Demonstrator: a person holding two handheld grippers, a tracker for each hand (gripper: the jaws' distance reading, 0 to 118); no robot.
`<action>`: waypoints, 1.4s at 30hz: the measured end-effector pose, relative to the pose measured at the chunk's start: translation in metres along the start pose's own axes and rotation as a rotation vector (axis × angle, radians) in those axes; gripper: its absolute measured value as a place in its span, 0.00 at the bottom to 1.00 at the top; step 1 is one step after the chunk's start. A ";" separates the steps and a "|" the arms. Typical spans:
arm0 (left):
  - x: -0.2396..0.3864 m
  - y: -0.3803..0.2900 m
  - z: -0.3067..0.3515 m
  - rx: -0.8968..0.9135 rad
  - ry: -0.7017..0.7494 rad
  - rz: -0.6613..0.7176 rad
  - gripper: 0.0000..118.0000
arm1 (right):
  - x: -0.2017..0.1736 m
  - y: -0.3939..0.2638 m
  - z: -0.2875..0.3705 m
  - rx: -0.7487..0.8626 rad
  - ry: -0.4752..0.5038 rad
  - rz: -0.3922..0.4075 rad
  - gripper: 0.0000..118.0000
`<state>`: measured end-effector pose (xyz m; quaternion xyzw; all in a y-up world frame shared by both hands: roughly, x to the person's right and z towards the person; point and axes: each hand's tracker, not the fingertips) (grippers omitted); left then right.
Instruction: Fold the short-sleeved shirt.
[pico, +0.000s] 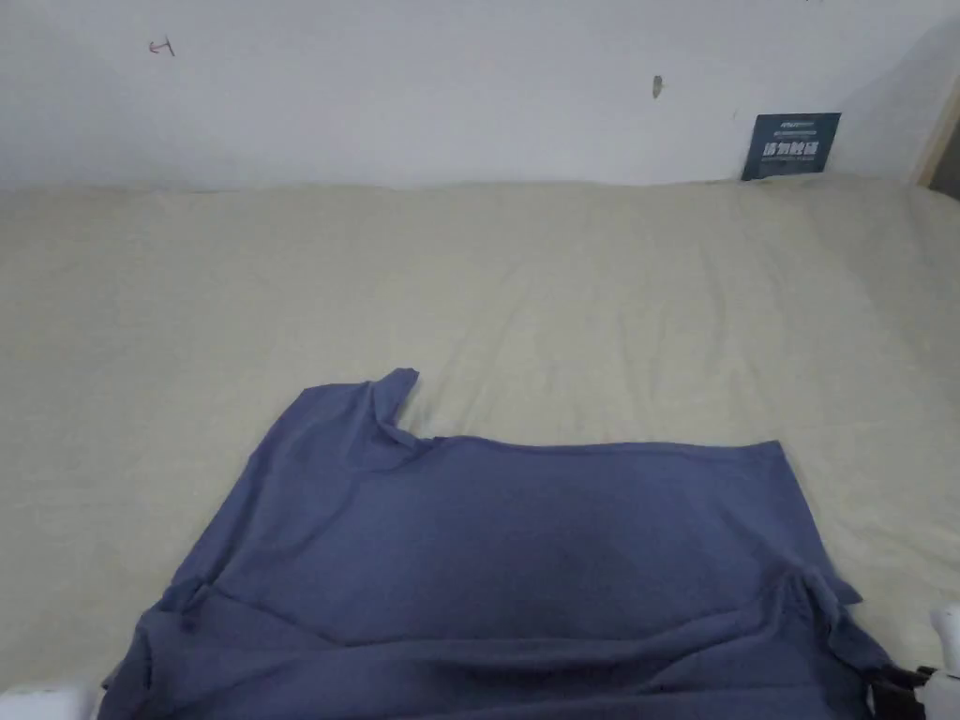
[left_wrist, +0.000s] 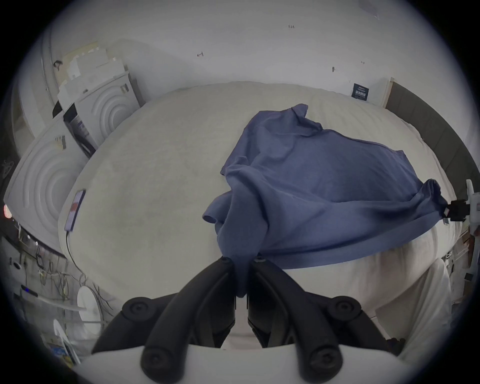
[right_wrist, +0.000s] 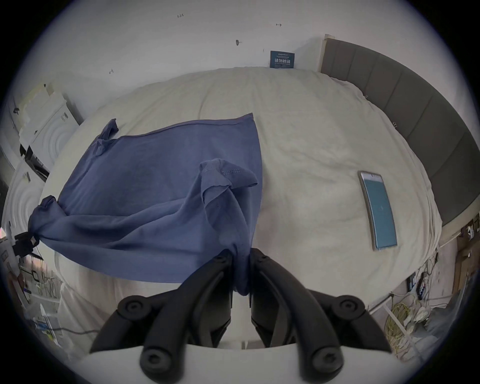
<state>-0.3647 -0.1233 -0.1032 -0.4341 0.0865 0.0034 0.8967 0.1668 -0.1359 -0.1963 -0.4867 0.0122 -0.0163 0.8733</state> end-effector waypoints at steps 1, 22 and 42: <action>-0.002 -0.009 0.004 -0.010 -0.006 0.015 0.05 | 0.003 -0.008 0.003 -0.011 0.004 0.005 0.14; -0.007 -0.050 0.046 0.058 0.036 0.092 0.81 | 0.018 -0.055 0.036 -0.003 -0.092 0.078 0.15; 0.026 0.032 0.094 0.368 -0.040 0.041 0.00 | -0.032 -0.010 0.110 0.349 0.104 0.118 0.14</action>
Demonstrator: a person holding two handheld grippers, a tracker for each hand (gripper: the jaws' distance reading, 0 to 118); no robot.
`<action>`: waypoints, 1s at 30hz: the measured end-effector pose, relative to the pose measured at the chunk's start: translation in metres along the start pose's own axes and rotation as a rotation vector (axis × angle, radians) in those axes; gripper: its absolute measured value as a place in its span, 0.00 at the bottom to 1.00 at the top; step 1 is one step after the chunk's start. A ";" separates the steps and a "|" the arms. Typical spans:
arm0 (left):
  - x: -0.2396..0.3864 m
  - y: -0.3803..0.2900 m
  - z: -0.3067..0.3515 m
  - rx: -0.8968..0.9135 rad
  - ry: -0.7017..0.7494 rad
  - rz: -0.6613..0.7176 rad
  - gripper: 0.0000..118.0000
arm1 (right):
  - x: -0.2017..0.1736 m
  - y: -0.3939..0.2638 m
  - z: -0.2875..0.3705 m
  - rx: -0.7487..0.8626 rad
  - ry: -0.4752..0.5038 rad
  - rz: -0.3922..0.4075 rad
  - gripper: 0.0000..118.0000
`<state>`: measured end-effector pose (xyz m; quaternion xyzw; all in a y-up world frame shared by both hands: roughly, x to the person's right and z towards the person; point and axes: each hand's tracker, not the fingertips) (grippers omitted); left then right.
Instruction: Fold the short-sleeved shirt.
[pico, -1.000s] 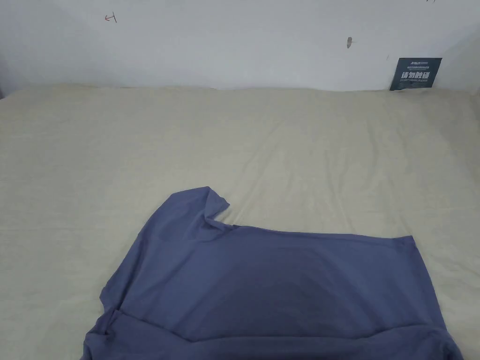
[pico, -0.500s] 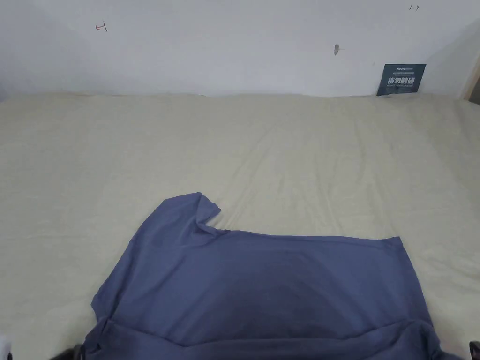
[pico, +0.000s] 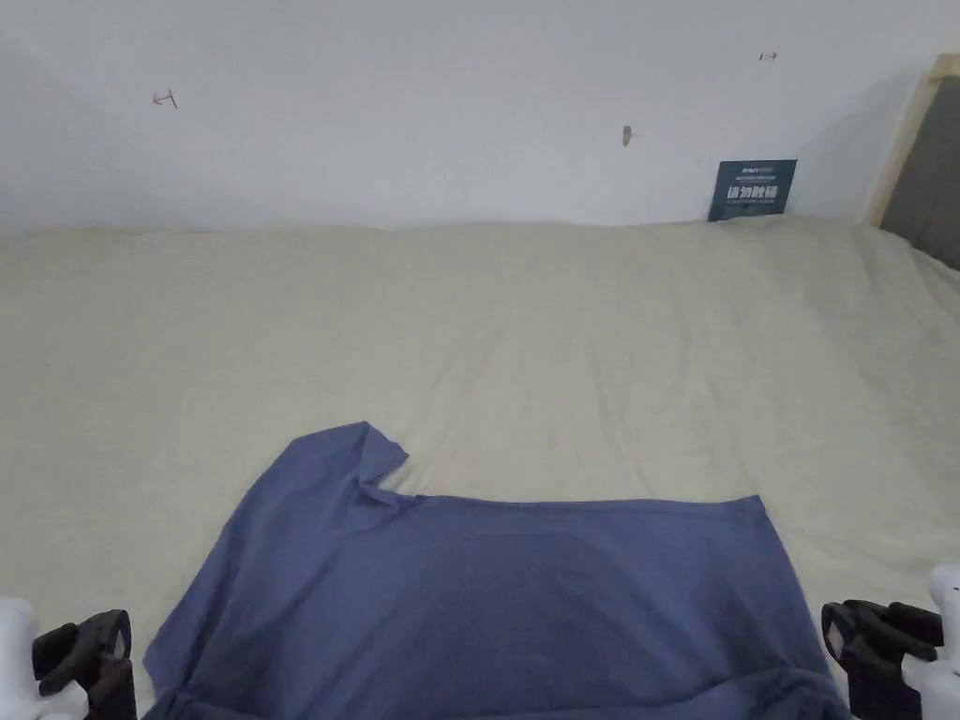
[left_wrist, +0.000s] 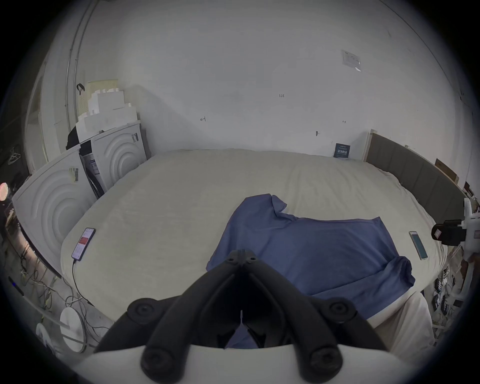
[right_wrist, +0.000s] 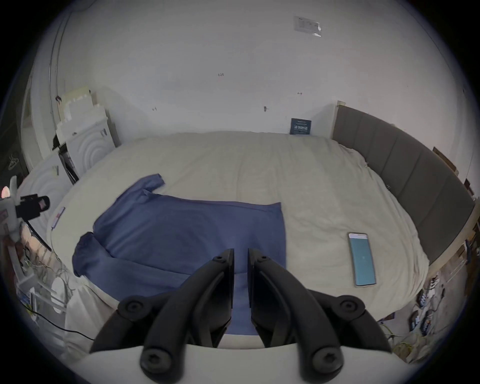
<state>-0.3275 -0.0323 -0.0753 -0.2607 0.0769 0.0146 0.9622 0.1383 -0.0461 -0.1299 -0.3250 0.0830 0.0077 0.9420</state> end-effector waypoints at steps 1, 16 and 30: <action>0.000 0.001 -0.001 -0.006 -0.002 -0.008 0.00 | -0.002 0.000 -0.001 0.013 0.020 -0.010 0.14; 0.004 0.001 -0.060 -0.096 -0.035 0.004 0.00 | 0.020 0.019 -0.089 -0.073 0.033 -0.085 0.14; 0.015 0.008 -0.154 -0.204 -0.031 -0.041 0.00 | 0.103 0.071 -0.295 -0.355 -0.041 -0.103 0.92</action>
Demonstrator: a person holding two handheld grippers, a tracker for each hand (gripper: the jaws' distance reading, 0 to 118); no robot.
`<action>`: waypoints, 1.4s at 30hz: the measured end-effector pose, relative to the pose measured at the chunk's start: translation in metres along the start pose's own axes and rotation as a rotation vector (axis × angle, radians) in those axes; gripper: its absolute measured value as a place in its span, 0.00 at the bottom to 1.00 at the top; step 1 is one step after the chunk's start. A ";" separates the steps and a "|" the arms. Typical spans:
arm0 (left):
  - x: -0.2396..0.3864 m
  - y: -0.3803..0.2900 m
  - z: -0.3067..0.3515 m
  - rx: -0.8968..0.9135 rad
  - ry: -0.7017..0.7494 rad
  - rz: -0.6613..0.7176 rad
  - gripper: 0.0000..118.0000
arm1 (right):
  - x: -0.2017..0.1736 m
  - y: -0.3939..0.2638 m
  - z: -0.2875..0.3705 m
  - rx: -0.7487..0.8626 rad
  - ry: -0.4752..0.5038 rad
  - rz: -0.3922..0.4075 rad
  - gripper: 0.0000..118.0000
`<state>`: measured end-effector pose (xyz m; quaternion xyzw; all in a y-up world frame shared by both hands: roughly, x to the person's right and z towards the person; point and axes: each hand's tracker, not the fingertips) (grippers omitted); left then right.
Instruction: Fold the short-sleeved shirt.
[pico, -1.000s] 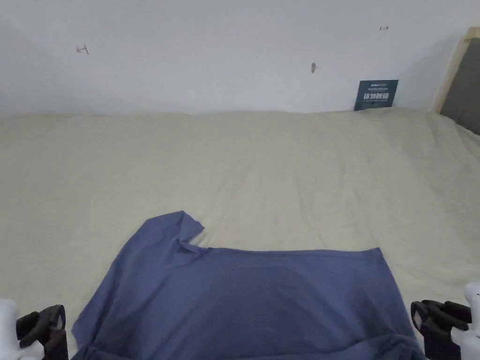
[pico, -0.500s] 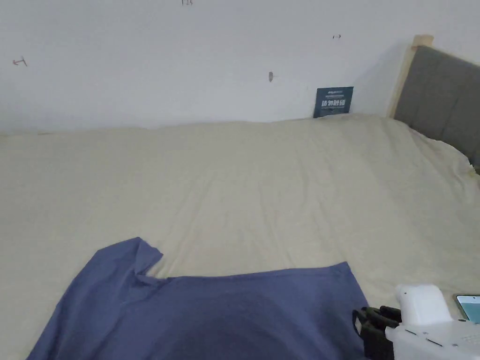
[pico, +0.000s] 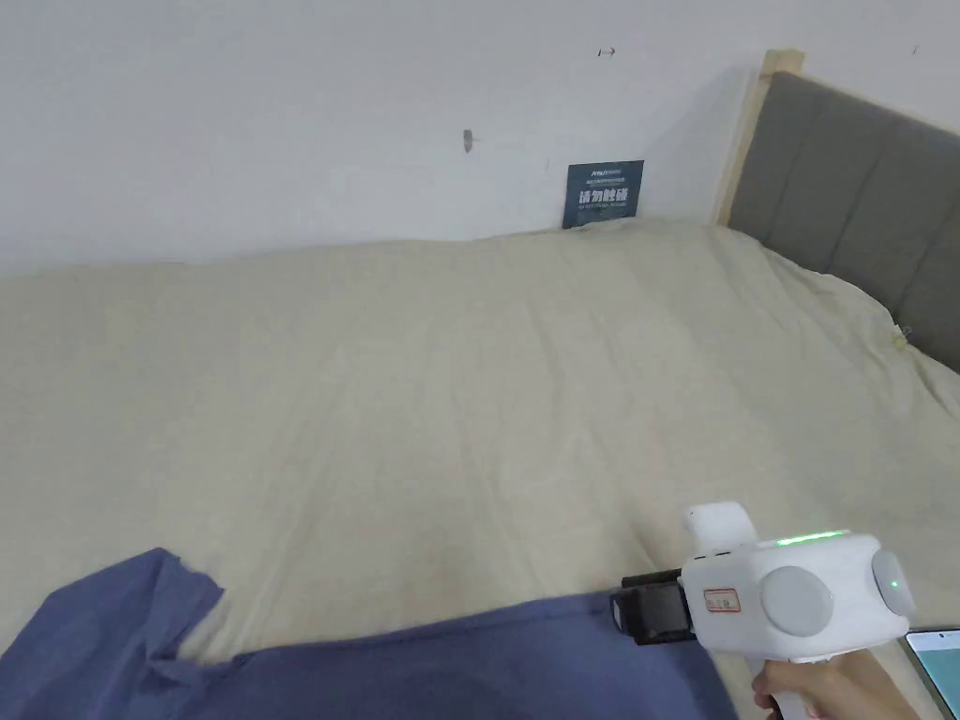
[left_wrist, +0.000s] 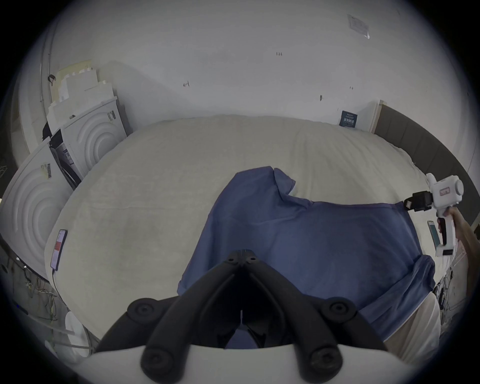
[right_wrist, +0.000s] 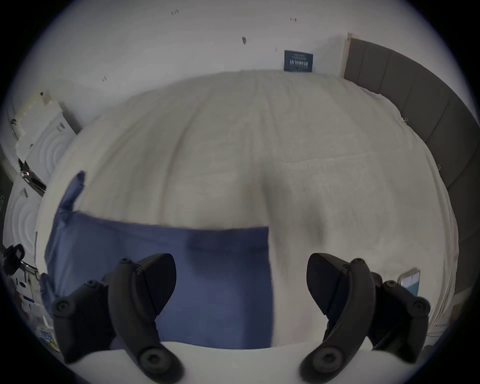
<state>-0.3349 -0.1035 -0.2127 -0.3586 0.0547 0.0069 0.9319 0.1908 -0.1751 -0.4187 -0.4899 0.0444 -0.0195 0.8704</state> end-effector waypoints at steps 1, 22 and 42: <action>-0.001 -0.002 -0.004 -0.011 0.003 -0.005 0.00 | 0.003 0.004 -0.010 -0.010 -0.018 0.013 0.92; -0.001 -0.003 -0.018 -0.065 -0.006 0.001 0.00 | -0.029 0.002 -0.021 -0.028 -0.113 0.131 0.06; -0.037 0.074 -0.160 -0.182 -0.097 -0.027 0.86 | -0.055 0.008 0.050 0.086 -0.029 0.200 0.06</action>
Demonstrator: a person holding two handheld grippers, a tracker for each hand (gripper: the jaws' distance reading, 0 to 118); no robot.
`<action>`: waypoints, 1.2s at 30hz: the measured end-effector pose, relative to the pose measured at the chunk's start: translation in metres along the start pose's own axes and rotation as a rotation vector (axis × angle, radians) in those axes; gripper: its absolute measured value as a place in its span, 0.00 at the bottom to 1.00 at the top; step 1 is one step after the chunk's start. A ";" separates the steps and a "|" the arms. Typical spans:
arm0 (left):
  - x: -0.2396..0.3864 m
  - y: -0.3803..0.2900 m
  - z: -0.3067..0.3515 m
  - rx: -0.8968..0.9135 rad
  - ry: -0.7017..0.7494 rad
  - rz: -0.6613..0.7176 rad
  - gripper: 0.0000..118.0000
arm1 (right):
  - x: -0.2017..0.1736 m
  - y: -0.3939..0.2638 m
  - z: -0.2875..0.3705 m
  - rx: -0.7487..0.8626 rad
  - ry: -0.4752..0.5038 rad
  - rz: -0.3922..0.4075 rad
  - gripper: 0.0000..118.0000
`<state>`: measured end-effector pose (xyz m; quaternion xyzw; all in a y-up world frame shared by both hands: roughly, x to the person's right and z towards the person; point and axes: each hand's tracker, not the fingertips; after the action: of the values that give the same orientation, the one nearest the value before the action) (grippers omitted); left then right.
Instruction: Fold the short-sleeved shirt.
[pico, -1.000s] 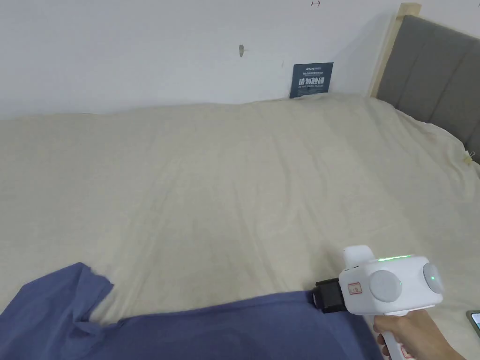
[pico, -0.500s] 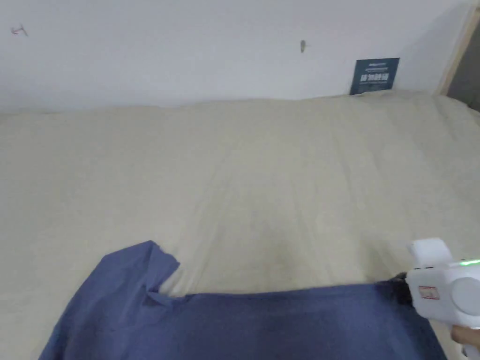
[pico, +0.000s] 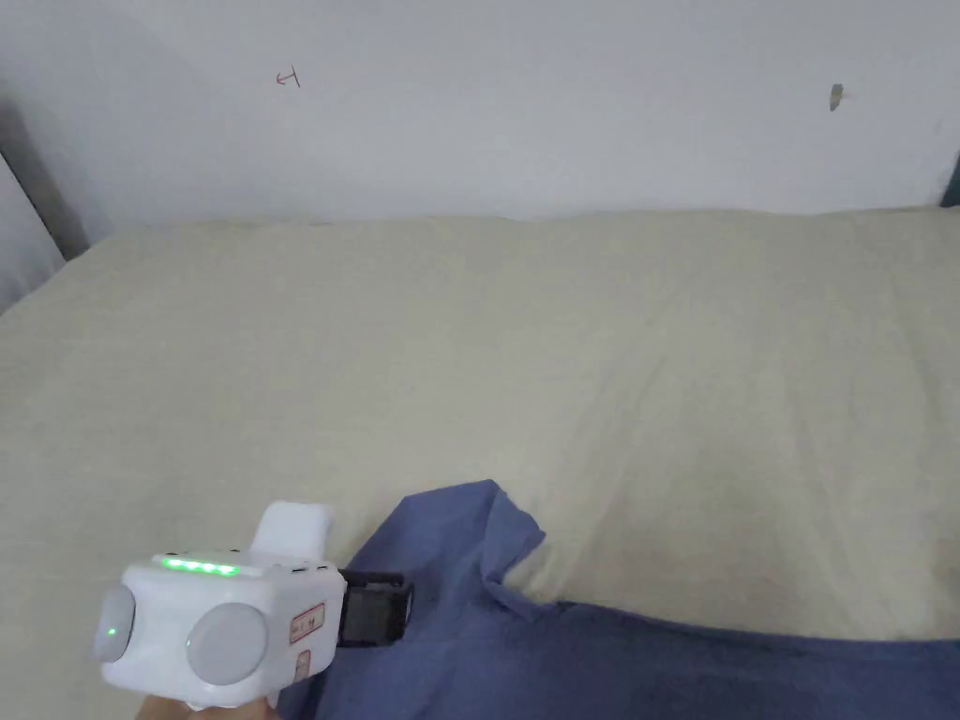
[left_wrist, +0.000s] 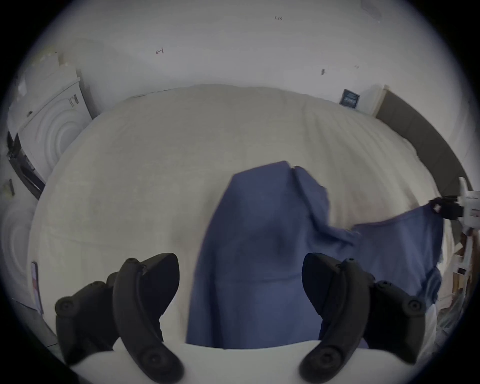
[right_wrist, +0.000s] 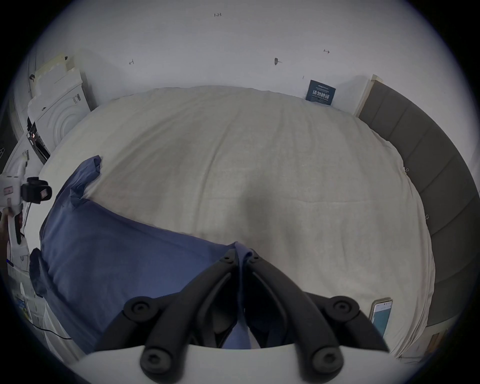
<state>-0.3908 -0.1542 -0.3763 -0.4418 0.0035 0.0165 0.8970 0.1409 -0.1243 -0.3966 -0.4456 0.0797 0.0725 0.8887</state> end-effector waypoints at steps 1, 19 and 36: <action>-0.002 0.002 -0.010 -0.002 0.010 -0.013 0.86 | 0.000 0.000 0.000 0.000 0.001 -0.001 0.06; 0.002 -0.003 -0.044 -0.087 0.033 0.013 0.01 | -0.012 -0.002 0.002 -0.023 0.014 0.000 0.06; 0.005 -0.001 0.086 0.098 0.010 -0.018 0.00 | 0.008 -0.010 0.077 0.071 0.039 -0.044 0.06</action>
<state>-0.3863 -0.0862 -0.3233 -0.3972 0.0050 0.0058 0.9177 0.1564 -0.0681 -0.3452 -0.4166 0.0898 0.0416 0.9037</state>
